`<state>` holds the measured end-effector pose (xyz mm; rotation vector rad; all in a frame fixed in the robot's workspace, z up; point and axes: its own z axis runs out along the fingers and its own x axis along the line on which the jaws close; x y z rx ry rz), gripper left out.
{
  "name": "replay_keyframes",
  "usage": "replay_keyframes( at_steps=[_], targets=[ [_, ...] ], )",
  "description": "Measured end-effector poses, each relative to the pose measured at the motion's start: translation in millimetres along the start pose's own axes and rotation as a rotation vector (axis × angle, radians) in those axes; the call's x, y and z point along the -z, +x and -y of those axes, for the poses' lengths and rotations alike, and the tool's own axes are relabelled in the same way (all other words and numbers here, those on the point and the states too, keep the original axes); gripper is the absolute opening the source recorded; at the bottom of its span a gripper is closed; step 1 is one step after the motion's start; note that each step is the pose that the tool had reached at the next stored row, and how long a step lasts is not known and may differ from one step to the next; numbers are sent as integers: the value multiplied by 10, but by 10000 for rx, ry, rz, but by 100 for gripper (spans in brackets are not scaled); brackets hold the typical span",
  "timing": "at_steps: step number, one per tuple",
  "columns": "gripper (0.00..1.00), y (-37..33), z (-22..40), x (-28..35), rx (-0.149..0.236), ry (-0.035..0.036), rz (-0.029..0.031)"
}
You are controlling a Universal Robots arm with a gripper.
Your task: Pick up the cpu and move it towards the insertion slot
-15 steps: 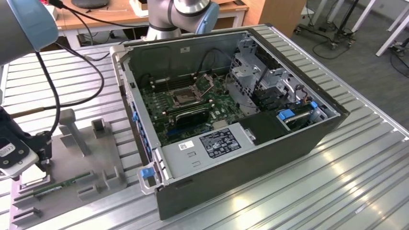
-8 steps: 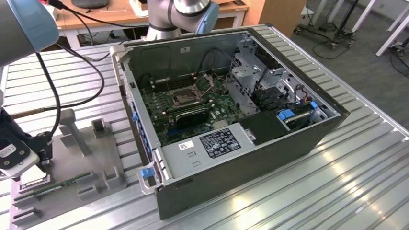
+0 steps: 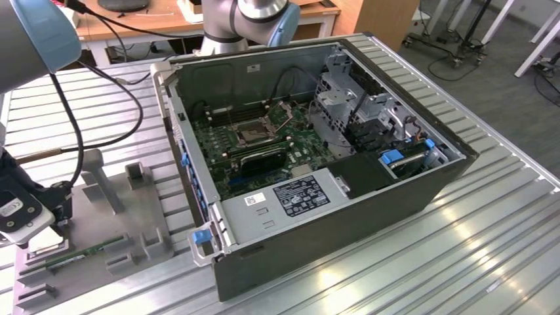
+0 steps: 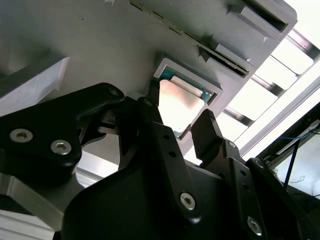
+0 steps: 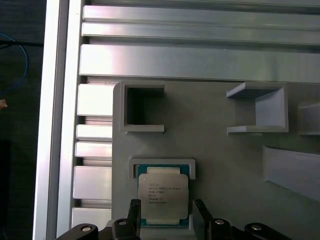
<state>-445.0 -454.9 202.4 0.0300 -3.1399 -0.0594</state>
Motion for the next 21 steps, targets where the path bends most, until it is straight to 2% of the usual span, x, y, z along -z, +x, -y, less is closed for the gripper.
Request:
replay_keyframes(
  at_steps=[8, 9, 10, 11, 21],
  targets=[
    [55, 0, 0, -1, 0, -1, 1],
    [60, 0, 0, -1, 0, 0, 1],
    [60, 0, 0, -1, 0, 0, 1],
    [66, 0, 0, -1, 0, -1, 1],
    [66, -2, -64, -71, 1, -2, 3]
  ],
)
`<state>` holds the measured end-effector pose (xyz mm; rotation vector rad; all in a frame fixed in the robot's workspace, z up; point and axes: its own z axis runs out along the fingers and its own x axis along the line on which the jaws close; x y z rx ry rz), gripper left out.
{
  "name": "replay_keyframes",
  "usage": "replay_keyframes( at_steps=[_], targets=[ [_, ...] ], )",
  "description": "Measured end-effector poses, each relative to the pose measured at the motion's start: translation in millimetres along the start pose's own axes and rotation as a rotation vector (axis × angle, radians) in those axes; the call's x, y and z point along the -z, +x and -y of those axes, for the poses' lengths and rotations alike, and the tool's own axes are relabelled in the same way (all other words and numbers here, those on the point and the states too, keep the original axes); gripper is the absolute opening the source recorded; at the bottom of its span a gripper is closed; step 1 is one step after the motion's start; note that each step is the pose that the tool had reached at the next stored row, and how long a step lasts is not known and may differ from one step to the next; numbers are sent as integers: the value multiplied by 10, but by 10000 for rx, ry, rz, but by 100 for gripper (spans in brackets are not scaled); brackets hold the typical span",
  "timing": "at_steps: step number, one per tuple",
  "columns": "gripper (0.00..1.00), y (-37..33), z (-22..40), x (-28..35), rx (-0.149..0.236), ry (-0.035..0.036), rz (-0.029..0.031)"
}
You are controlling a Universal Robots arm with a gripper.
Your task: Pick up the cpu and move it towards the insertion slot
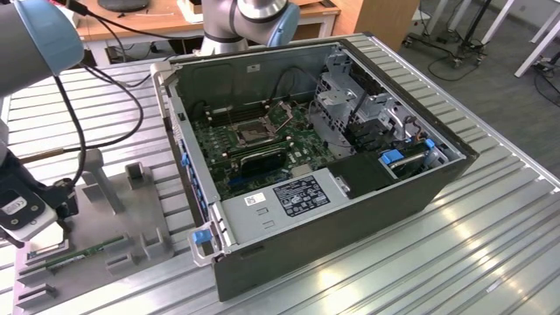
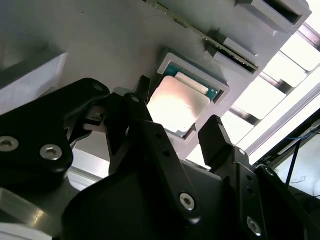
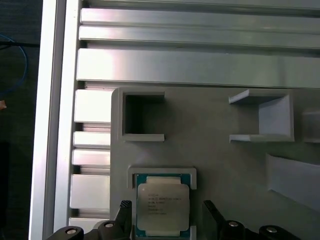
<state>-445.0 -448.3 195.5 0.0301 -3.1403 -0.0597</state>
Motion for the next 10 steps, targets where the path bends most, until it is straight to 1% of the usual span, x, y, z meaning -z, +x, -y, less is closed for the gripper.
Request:
replay_keyframes(
  at_steps=[7, 10],
  targets=[
    [66, 0, -2, -52, 0, 5, -2],
    [66, 1, -1, -62, -1, 7, -5]
  ],
)
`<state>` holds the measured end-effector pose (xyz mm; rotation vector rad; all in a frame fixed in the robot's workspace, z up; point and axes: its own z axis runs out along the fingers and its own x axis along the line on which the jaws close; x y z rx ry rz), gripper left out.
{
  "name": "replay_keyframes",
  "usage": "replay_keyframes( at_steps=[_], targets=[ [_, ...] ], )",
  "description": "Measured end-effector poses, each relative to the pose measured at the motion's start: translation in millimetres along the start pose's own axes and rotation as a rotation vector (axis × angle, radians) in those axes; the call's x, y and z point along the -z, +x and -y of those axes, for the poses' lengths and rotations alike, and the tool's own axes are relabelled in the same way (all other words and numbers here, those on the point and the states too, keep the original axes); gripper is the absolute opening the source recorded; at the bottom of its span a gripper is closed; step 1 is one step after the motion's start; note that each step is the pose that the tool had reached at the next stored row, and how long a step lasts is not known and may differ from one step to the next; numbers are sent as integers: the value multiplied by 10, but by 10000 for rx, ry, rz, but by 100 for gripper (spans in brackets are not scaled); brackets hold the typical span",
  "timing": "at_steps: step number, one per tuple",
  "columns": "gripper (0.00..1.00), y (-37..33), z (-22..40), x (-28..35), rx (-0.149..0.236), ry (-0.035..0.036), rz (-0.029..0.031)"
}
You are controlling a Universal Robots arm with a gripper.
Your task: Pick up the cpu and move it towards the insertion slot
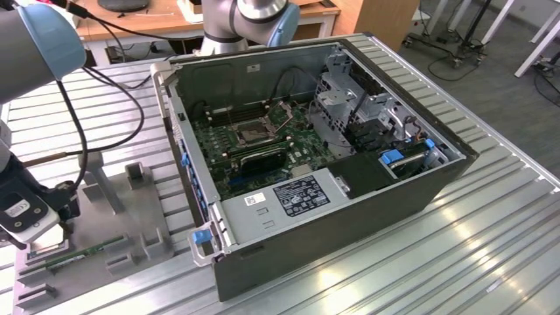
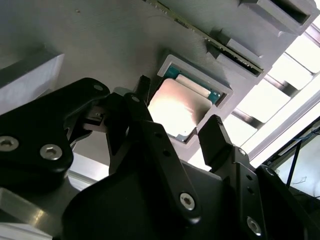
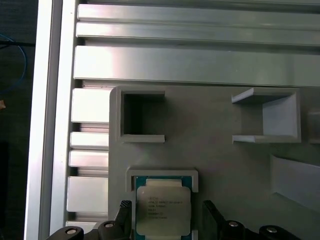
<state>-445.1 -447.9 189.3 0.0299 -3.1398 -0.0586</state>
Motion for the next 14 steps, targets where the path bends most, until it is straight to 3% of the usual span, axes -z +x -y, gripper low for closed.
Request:
replay_keyframes(
  at_steps=[14],
  targets=[
    [66, 3, 1, -39, 1, -1, 2]
  ],
)
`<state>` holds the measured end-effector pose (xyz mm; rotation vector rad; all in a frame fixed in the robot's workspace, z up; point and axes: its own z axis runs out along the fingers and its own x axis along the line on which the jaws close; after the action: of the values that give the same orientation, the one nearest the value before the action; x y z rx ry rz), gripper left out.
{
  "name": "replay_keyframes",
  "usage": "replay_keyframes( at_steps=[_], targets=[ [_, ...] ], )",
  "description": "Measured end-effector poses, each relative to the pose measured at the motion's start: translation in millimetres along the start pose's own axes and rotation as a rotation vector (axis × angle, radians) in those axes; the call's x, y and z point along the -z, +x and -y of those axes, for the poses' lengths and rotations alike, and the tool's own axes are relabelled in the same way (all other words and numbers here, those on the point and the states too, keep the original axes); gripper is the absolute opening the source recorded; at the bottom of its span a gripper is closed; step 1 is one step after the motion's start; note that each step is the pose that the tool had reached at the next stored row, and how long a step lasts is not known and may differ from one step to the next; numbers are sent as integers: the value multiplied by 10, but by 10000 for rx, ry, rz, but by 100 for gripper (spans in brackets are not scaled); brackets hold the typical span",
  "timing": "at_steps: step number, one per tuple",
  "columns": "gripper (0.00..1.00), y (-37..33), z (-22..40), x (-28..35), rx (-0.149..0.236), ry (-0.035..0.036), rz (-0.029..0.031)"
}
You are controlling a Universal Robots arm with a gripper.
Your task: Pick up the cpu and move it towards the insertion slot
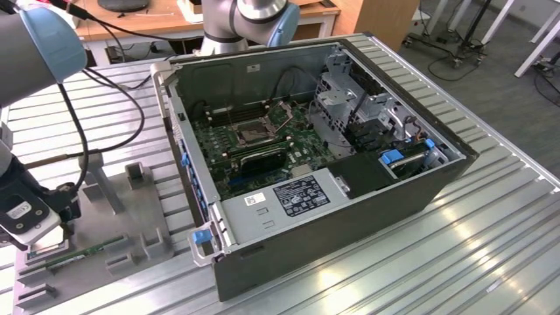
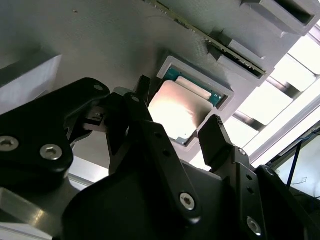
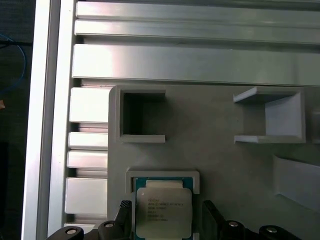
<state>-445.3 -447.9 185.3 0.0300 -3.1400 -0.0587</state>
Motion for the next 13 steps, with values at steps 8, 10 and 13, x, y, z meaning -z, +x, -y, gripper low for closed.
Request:
replay_keyframes(
  at_steps=[8, 10, 13],
  targets=[
    [66, 12, 0, -13, 0, -1, 2],
    [66, 15, 0, -15, 0, 0, 1],
    [66, 17, 0, -21, 0, 0, 1]
  ],
)
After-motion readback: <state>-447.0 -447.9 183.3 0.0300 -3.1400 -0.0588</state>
